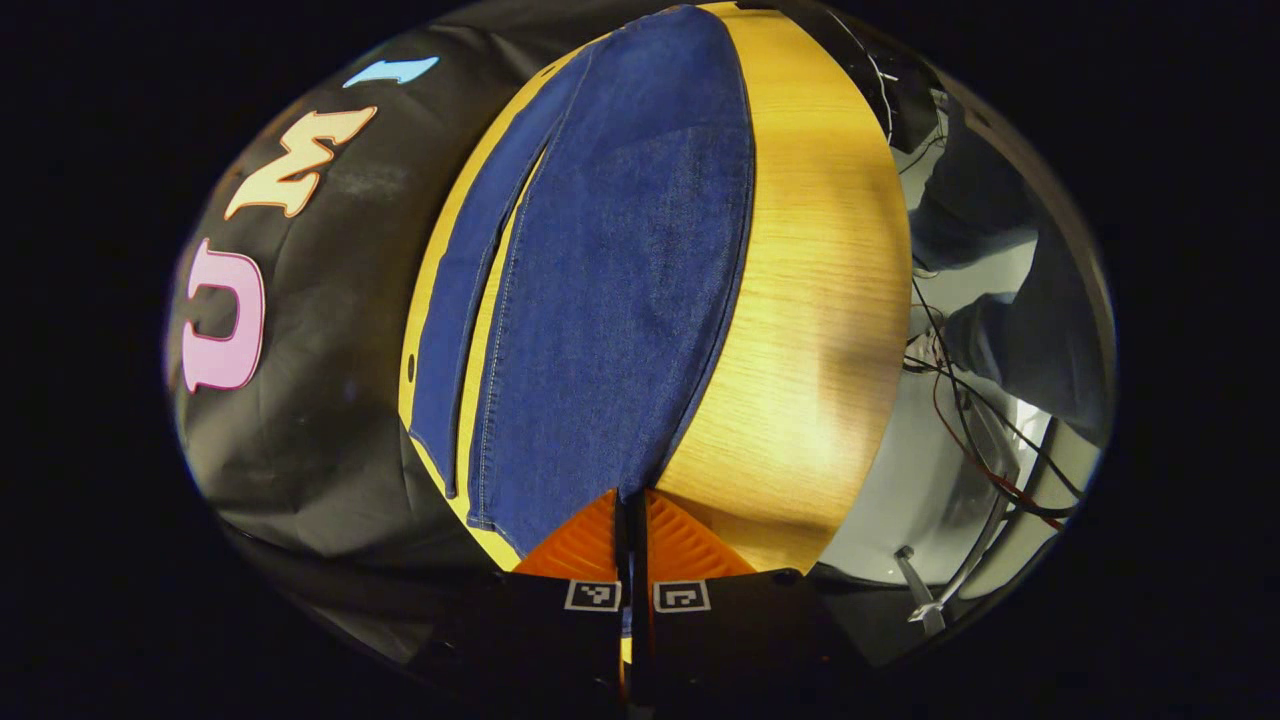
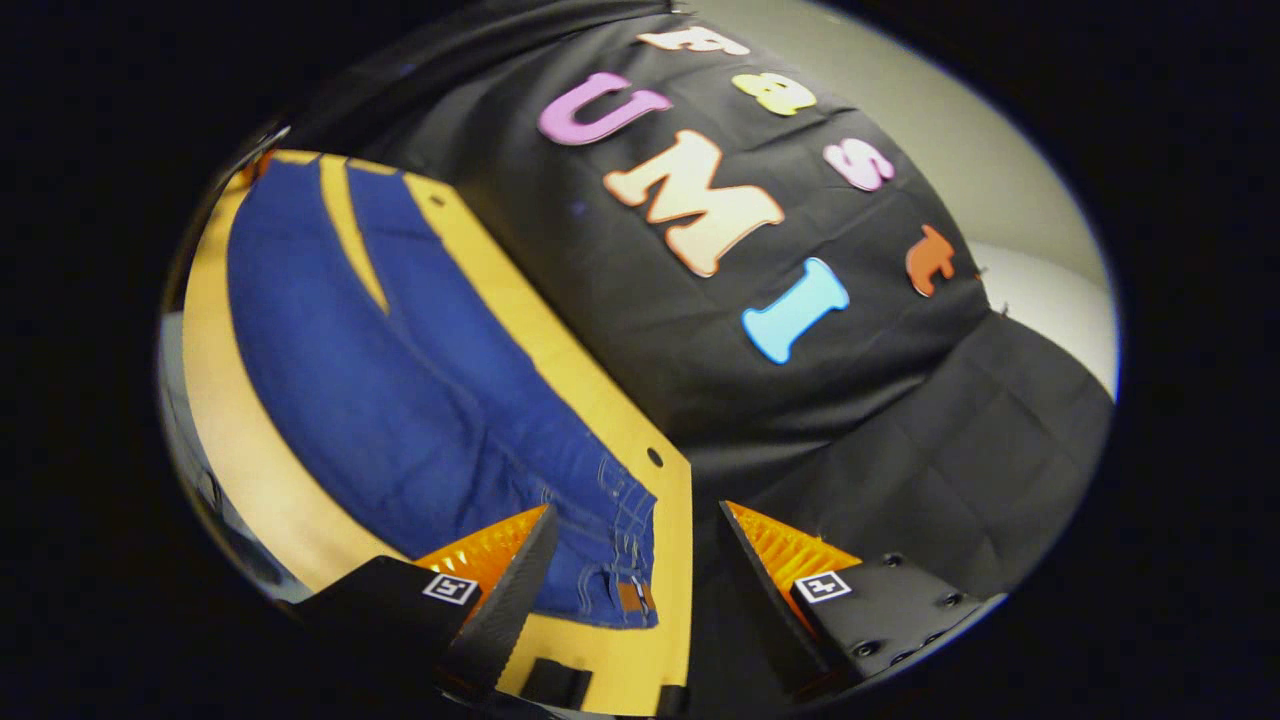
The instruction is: Grasp the waist and the cuffs of the jeans and fold them to make the two legs overlap; first hold the waist and fold one-third of the jeans toward the cuffs, then hold the cuffs and fold the remaining one-third in the same direction to finish folding.
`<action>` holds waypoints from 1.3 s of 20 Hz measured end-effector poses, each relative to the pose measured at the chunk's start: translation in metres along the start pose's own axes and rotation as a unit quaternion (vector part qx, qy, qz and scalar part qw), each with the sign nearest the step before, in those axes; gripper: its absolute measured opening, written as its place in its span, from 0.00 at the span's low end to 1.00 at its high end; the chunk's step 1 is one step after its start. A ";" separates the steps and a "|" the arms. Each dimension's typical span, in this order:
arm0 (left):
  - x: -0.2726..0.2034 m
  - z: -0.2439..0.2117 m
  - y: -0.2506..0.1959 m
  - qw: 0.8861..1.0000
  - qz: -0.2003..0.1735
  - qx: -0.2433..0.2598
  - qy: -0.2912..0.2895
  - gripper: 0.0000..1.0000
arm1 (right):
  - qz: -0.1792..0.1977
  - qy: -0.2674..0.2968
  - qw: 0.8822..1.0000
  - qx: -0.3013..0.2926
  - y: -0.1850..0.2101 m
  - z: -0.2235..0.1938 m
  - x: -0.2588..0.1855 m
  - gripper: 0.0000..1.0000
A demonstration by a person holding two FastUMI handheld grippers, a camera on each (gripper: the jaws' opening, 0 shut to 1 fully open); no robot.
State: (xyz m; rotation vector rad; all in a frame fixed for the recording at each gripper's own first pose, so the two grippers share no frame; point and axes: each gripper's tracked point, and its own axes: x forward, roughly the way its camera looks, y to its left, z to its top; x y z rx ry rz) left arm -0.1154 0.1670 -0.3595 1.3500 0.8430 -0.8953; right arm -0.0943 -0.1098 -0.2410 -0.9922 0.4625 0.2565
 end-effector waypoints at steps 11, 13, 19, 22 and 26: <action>0.002 -0.002 0.000 0.999 -0.009 -0.018 0.037 0.00 | 0.172 0.065 0.969 -0.163 0.089 -0.121 0.040 1.00; 0.002 -0.002 -0.001 0.998 -0.011 -0.029 0.046 0.00 | 0.170 0.053 0.967 -0.181 0.089 -0.119 0.046 0.95; 0.002 -0.001 0.000 0.998 -0.014 -0.037 0.057 0.00 | 0.215 0.045 0.951 -0.218 0.109 -0.120 0.070 0.70; 0.003 -0.002 0.001 0.996 -0.019 -0.060 0.062 0.00 | 0.226 0.047 0.948 -0.221 0.111 -0.117 0.075 0.02; 0.002 -0.003 0.005 0.989 -0.029 -0.131 0.069 0.00 | 0.195 0.067 0.964 -0.166 0.096 -0.107 0.079 0.03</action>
